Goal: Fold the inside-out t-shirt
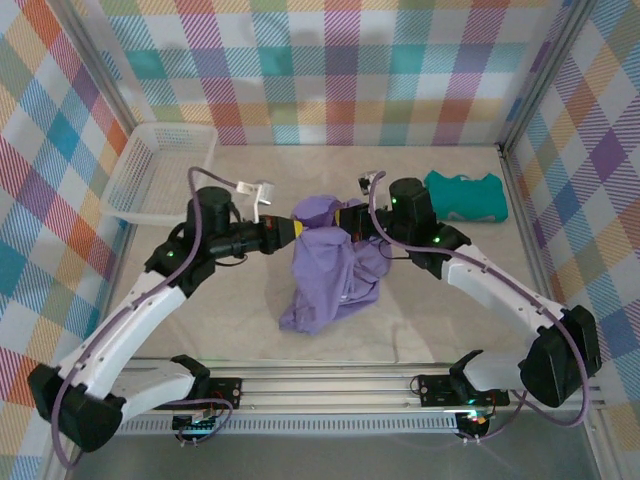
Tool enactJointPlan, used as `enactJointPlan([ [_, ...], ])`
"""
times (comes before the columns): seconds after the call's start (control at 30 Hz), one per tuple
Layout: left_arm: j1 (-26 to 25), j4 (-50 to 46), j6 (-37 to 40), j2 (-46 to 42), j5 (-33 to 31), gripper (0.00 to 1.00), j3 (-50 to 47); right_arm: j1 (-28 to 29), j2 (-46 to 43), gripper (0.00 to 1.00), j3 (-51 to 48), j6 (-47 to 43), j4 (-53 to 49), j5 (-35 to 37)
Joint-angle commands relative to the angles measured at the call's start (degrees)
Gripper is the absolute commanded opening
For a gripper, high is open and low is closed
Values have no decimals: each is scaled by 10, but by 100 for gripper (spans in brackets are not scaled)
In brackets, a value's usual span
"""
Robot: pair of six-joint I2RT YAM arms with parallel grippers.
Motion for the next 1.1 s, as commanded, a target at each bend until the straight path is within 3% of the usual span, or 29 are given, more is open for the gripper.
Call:
enactJointPlan([
  [0.0,9,79,-3,-35,41,0,-22,-4,-3,0,43,-67,-50,43],
  [0.1,9,121,-25,-52,35,0,-40,-4,-1,0,53,-78,-63,33],
  [0.3,9,-29,39,-31,-90,0,-30,-10,-4,7,68,-93,-88,-81],
  [0.47,2,-9,26,-25,-23,0,-83,-10,-5,14,43,-81,-113,-72],
  [0.6,2,28,11,-46,2,0,-120,-10,8,10,30,-76,-149,-22],
  [0.7,2,11,15,-47,5,0,-131,-10,15,18,29,-80,-170,15],
  [0.87,-1,1,13,-10,22,7,-136,-10,29,9,28,-71,-162,16],
  [1.0,-4,-47,17,13,-35,10,-140,-10,44,0,24,-51,-138,-27],
  [1.07,-4,-53,20,13,-51,8,-146,-9,53,0,23,-50,-132,-35],
])
